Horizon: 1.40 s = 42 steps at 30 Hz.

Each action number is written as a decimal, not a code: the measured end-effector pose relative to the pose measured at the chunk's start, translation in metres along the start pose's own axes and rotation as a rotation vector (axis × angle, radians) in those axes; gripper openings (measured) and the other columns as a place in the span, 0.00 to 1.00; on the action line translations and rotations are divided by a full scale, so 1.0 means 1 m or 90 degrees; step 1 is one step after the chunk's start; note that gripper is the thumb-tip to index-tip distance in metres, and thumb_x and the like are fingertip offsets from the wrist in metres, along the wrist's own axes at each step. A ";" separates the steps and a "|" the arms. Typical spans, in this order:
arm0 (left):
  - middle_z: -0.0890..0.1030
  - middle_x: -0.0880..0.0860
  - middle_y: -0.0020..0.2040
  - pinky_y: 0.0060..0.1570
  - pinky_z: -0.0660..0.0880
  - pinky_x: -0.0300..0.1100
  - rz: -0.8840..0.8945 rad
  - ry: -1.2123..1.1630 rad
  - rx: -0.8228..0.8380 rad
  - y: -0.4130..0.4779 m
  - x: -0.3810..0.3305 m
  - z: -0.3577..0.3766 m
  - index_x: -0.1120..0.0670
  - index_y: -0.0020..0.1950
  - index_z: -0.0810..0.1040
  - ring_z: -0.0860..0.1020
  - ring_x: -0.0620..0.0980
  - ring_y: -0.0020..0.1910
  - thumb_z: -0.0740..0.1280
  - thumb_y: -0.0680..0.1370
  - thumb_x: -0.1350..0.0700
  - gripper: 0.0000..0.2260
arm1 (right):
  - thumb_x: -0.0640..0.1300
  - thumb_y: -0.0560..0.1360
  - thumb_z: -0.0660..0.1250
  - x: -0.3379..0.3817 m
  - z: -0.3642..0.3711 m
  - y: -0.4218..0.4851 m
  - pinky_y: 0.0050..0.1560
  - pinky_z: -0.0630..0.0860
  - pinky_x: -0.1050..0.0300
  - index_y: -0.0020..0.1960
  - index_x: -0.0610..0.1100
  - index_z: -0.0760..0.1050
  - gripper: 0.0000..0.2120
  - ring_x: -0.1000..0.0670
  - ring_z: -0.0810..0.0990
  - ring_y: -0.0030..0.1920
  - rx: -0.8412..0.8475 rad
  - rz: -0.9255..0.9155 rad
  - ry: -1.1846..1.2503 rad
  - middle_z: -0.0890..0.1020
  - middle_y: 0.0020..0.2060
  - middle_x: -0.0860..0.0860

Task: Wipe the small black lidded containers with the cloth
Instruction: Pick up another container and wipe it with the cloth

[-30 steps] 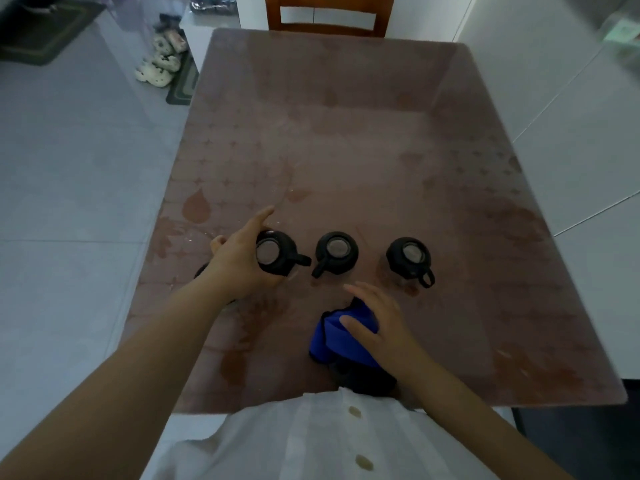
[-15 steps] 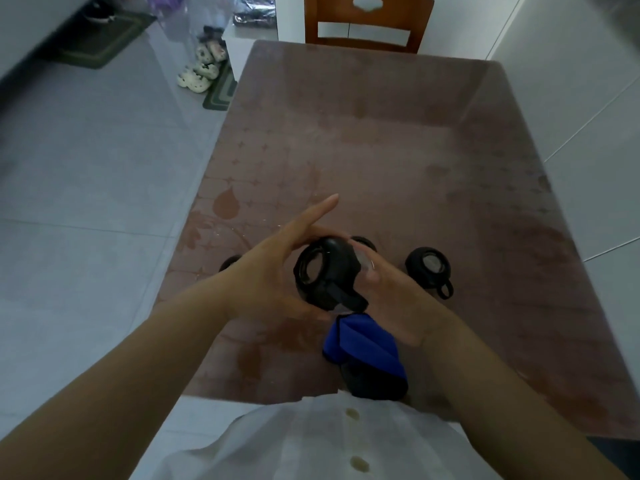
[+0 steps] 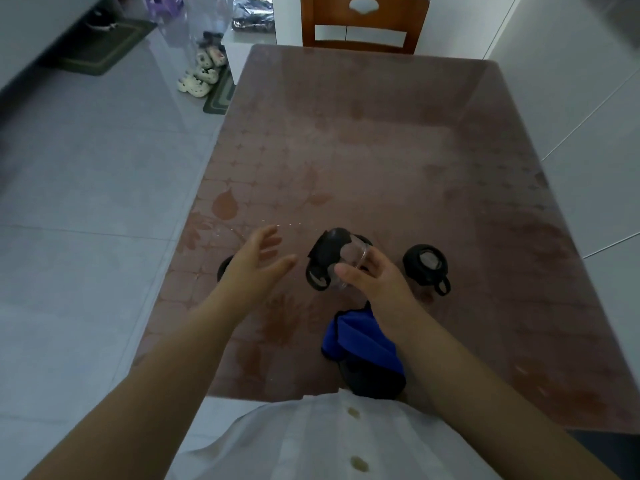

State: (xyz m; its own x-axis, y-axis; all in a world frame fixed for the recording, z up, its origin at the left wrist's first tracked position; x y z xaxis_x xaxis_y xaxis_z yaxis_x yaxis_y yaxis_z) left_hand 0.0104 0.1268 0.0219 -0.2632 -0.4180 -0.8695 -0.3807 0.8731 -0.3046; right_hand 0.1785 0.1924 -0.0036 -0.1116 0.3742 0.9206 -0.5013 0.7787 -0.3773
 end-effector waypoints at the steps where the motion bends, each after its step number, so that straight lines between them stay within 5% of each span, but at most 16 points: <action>1: 0.74 0.47 0.63 0.54 0.69 0.38 -0.028 -0.055 0.008 -0.004 0.003 0.003 0.51 0.72 0.63 0.72 0.48 0.63 0.67 0.76 0.51 0.26 | 0.61 0.50 0.78 -0.001 0.001 0.000 0.63 0.73 0.49 0.64 0.50 0.72 0.45 0.49 0.75 0.62 -0.010 -0.001 0.001 0.77 0.62 0.51; 3: 0.75 0.41 0.55 0.48 0.69 0.33 -0.055 -0.107 0.054 -0.014 0.004 0.014 0.51 0.70 0.66 0.75 0.43 0.57 0.67 0.74 0.47 0.26 | 0.59 0.52 0.78 -0.003 0.003 -0.002 0.61 0.75 0.51 0.67 0.50 0.68 0.46 0.49 0.75 0.62 -0.005 -0.010 0.007 0.75 0.64 0.50; 7: 0.77 0.46 0.60 0.46 0.72 0.34 -0.058 -0.136 0.101 -0.020 0.002 0.034 0.50 0.68 0.68 0.76 0.43 0.55 0.70 0.63 0.40 0.36 | 0.45 0.65 0.76 -0.002 0.013 -0.009 0.50 0.80 0.61 0.61 0.57 0.69 0.28 0.53 0.76 0.60 0.013 -0.047 -0.010 0.75 0.62 0.53; 11: 0.79 0.48 0.57 0.52 0.77 0.41 -0.073 -0.152 0.075 -0.018 0.011 0.034 0.50 0.66 0.71 0.78 0.46 0.55 0.77 0.58 0.38 0.39 | 0.46 0.63 0.78 -0.004 0.017 -0.018 0.58 0.75 0.58 0.64 0.61 0.65 0.35 0.56 0.71 0.64 0.058 -0.048 -0.108 0.70 0.65 0.59; 15: 0.76 0.45 0.57 0.46 0.78 0.36 -0.048 -0.136 0.052 -0.023 0.018 0.030 0.44 0.61 0.70 0.77 0.46 0.55 0.78 0.65 0.52 0.28 | 0.50 0.63 0.78 -0.021 0.003 -0.028 0.68 0.65 0.55 0.71 0.58 0.57 0.43 0.56 0.63 0.70 0.137 0.000 -0.335 0.62 0.72 0.58; 19: 0.75 0.46 0.59 0.53 0.78 0.43 0.012 -0.148 0.039 -0.026 0.014 0.025 0.39 0.55 0.70 0.76 0.47 0.58 0.79 0.64 0.59 0.28 | 0.53 0.69 0.73 -0.059 -0.020 -0.032 0.68 0.65 0.52 0.68 0.54 0.63 0.31 0.49 0.64 0.69 0.103 0.010 -0.584 0.64 0.69 0.53; 23: 0.75 0.47 0.61 0.56 0.77 0.40 0.048 -0.157 0.073 -0.027 0.007 0.026 0.39 0.58 0.71 0.76 0.46 0.60 0.79 0.57 0.50 0.32 | 0.56 0.76 0.62 -0.094 -0.019 -0.039 0.74 0.54 0.51 0.72 0.55 0.60 0.26 0.49 0.56 0.74 0.156 -0.056 -0.720 0.58 0.75 0.55; 25: 0.75 0.47 0.61 0.55 0.77 0.38 0.059 -0.151 0.086 -0.028 0.005 0.026 0.39 0.58 0.71 0.76 0.45 0.60 0.79 0.59 0.54 0.32 | 0.48 0.79 0.60 -0.099 -0.018 -0.039 0.76 0.52 0.51 0.72 0.53 0.63 0.21 0.50 0.57 0.75 0.163 -0.103 -0.702 0.59 0.73 0.58; 28: 0.75 0.44 0.60 0.59 0.76 0.42 0.069 -0.135 0.089 -0.031 0.002 0.024 0.39 0.58 0.71 0.76 0.44 0.60 0.80 0.60 0.57 0.32 | 0.35 0.78 0.60 -0.086 -0.030 -0.038 0.72 0.63 0.50 0.65 0.47 0.72 0.17 0.49 0.70 0.68 0.062 -0.087 -0.491 0.71 0.65 0.55; 32: 0.74 0.42 0.61 0.60 0.75 0.40 0.082 -0.111 0.087 -0.035 0.000 0.023 0.40 0.60 0.71 0.74 0.41 0.61 0.78 0.63 0.62 0.32 | 0.33 0.78 0.59 -0.018 -0.044 -0.053 0.64 0.69 0.66 0.59 0.53 0.71 0.18 0.59 0.73 0.60 -0.100 -0.187 -0.236 0.76 0.59 0.54; 34: 0.74 0.41 0.61 0.57 0.75 0.33 0.089 -0.104 0.091 -0.037 0.000 0.026 0.40 0.60 0.70 0.74 0.40 0.61 0.78 0.64 0.63 0.32 | 0.36 0.78 0.60 0.018 -0.034 -0.065 0.62 0.68 0.72 0.60 0.57 0.70 0.17 0.62 0.72 0.60 -0.121 -0.287 -0.238 0.74 0.59 0.57; 37: 0.74 0.39 0.59 0.51 0.73 0.24 0.106 -0.088 0.080 -0.040 -0.005 0.034 0.40 0.59 0.70 0.74 0.39 0.60 0.77 0.65 0.62 0.30 | 0.49 0.78 0.58 0.042 -0.002 -0.077 0.66 0.64 0.68 0.64 0.59 0.67 0.15 0.59 0.67 0.65 -0.102 -0.379 -0.346 0.70 0.63 0.59; 42: 0.76 0.40 0.58 0.54 0.75 0.30 0.113 -0.125 0.089 -0.045 -0.014 0.048 0.37 0.56 0.71 0.76 0.41 0.59 0.77 0.60 0.52 0.28 | 0.63 0.77 0.50 0.031 0.026 -0.077 0.73 0.56 0.58 0.67 0.56 0.65 0.22 0.56 0.61 0.71 -0.083 -0.391 -0.381 0.65 0.70 0.57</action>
State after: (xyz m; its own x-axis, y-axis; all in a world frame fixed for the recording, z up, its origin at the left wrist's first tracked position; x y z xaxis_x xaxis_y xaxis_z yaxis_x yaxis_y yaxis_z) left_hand 0.0741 0.1056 0.0291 -0.1326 -0.2104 -0.9686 -0.2147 0.9601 -0.1792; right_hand 0.1913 0.1309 0.0561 -0.3036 -0.4310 0.8498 -0.5230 0.8209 0.2295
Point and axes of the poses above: each hand's wrist, its own y-axis towards the middle knuckle, its own z-axis out of the palm, x = y × z, the point moved 8 cm from there along y, towards the middle knuckle
